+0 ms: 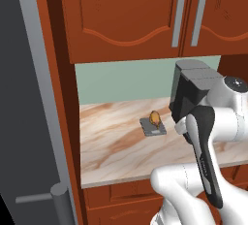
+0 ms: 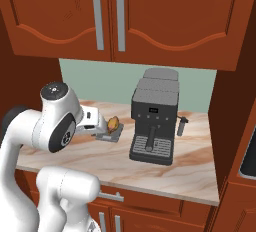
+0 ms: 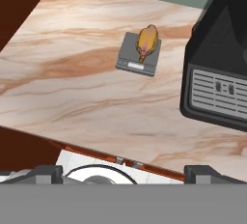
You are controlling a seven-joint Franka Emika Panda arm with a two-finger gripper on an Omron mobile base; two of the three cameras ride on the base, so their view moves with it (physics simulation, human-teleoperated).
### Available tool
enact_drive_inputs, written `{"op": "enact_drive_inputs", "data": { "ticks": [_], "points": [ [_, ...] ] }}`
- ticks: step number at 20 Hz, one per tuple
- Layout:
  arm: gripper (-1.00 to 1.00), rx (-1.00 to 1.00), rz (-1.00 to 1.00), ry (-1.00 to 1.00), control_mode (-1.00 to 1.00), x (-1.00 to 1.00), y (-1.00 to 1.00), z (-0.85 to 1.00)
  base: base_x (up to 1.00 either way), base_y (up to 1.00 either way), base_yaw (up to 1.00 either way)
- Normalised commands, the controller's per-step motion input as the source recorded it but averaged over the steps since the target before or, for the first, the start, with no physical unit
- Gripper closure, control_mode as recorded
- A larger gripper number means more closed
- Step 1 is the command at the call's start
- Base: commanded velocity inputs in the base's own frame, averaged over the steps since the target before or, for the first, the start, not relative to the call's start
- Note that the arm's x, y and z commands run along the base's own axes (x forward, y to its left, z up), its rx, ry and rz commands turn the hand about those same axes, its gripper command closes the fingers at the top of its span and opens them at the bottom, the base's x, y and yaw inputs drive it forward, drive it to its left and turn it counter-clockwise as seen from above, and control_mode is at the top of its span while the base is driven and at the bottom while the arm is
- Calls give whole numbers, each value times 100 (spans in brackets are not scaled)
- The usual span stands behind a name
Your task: Take the chicken drumstick from the fridge and place it on the digital scale on the counter by the fridge. Wait a few seconds for a reading, then move it to the plate on the dining counter.
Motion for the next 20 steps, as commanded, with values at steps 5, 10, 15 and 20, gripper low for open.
{"op": "enact_drive_inputs", "data": {
  "ticks": [5, 10, 15, 20],
  "points": [
    [-100, 0, 0, 0, -100, 0, 0, 0, 0, 0, 0],
    [-100, 0, 0, 0, -100, 0, 0, 0, 0, 0, 0],
    [-100, 0, 0, 0, -100, 0, 0, 0, 0, 0, 0],
    [-100, 0, 0, 0, -100, 0, 0, 0, 0, 0, 0]
  ]
}}
